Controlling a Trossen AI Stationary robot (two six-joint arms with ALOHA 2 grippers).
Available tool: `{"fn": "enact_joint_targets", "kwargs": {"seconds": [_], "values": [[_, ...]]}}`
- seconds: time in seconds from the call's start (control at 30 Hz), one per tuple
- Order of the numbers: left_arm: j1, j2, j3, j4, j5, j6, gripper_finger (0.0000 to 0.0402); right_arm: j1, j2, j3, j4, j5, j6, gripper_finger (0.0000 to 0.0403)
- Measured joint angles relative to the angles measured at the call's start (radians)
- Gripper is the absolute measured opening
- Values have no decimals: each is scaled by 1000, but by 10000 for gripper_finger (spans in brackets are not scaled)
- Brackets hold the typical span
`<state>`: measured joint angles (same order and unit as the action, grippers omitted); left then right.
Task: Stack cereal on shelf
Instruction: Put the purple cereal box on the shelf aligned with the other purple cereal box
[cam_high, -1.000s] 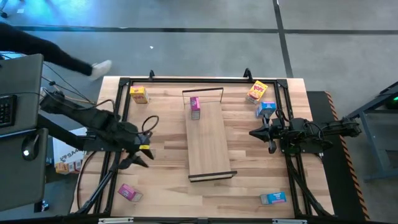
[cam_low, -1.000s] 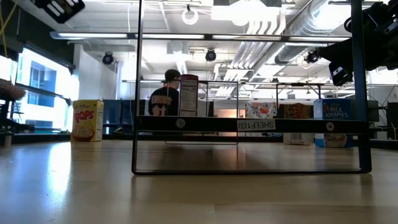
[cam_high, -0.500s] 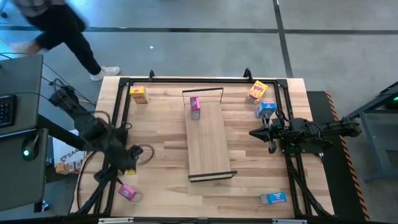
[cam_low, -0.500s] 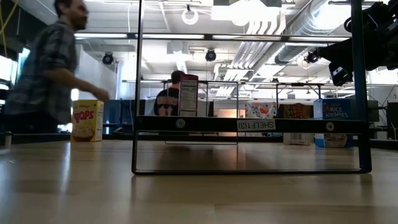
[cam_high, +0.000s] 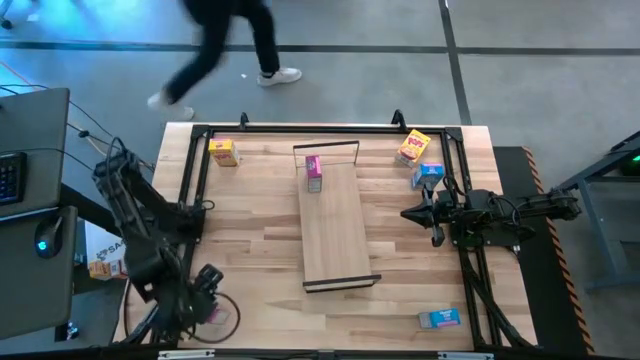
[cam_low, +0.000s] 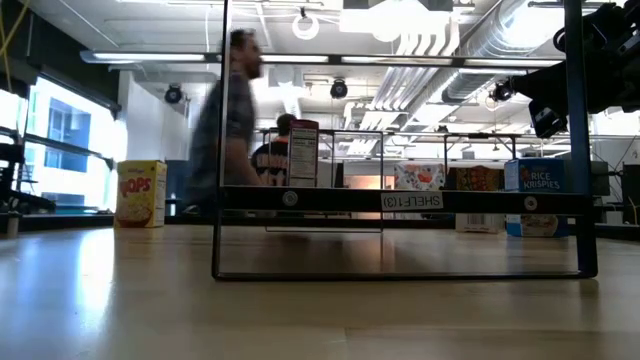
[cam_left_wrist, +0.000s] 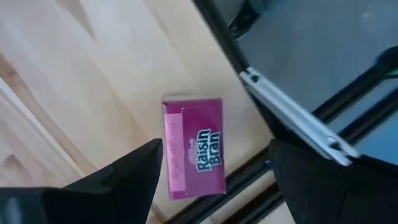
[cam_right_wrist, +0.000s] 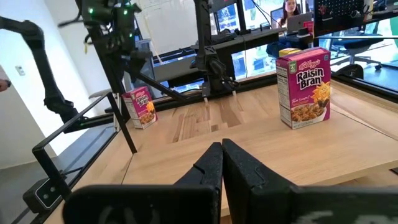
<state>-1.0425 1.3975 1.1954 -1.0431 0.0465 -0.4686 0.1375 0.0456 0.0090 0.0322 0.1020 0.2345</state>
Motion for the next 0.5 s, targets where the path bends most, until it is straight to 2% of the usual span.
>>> {"fn": "enact_joint_targets", "kwargs": {"seconds": [0.17, 0.5], "values": [[-19, 53, 0, 0, -111, -25, 287, 0, 0, 0, 0, 0, 0, 0], [-33, 100, -1, -7, -70, -54, 287, 0, 0, 0, 0, 0, 0, 0]]}}
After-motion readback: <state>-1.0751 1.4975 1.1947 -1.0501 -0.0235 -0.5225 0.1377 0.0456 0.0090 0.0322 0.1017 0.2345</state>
